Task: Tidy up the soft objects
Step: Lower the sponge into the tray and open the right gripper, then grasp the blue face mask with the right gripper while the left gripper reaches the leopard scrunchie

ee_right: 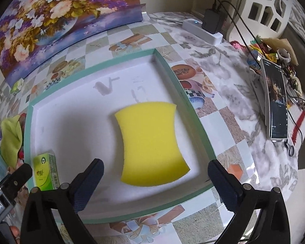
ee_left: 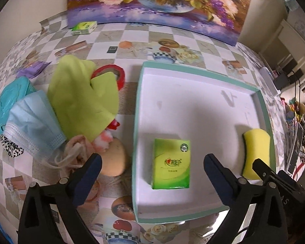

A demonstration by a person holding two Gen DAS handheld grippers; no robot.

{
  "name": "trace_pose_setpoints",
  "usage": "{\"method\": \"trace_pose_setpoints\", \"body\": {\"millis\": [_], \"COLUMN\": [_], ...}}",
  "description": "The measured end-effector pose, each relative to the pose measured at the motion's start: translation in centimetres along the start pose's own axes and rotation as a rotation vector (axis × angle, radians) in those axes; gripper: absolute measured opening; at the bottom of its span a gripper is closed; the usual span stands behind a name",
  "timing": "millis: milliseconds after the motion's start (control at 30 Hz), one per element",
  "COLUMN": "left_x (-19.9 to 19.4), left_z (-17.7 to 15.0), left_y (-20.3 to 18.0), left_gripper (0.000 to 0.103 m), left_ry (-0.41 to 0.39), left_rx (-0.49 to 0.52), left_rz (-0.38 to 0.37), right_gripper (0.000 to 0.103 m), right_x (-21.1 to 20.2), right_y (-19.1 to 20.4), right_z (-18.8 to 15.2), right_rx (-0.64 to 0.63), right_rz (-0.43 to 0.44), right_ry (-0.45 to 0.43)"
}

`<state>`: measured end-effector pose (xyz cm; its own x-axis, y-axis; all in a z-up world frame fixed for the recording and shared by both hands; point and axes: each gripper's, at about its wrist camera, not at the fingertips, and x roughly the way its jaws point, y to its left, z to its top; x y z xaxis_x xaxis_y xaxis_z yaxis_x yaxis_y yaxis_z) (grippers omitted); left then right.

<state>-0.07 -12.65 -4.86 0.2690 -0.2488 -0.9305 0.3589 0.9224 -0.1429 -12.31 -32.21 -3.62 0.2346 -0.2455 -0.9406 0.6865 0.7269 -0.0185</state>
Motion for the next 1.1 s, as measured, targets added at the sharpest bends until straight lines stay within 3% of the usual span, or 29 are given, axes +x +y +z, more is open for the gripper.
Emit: {"method": "trace_pose_setpoints", "body": {"millis": [633, 833, 1100], "left_x": [-1.6, -3.7, -6.7], "left_z": [0.7, 0.8, 1.1], "left_y": [1.2, 2.4, 6.4], "left_gripper": [0.100, 0.100, 0.100], "left_ry": [-0.007, -0.028, -0.096], "left_rx": [-0.012, 0.001, -0.060], "left_rz": [0.002, 0.098, 0.161], "right_gripper": [0.103, 0.103, 0.103], "right_x": [-1.0, -2.6, -3.6], "right_y": [1.5, 2.9, 5.9], "right_z": [-0.1, -0.6, -1.7], "right_rx": [-0.051, -0.086, -0.153], "right_rz": [0.070, 0.119, 0.176], "right_ry": [-0.042, -0.075, -0.071]}}
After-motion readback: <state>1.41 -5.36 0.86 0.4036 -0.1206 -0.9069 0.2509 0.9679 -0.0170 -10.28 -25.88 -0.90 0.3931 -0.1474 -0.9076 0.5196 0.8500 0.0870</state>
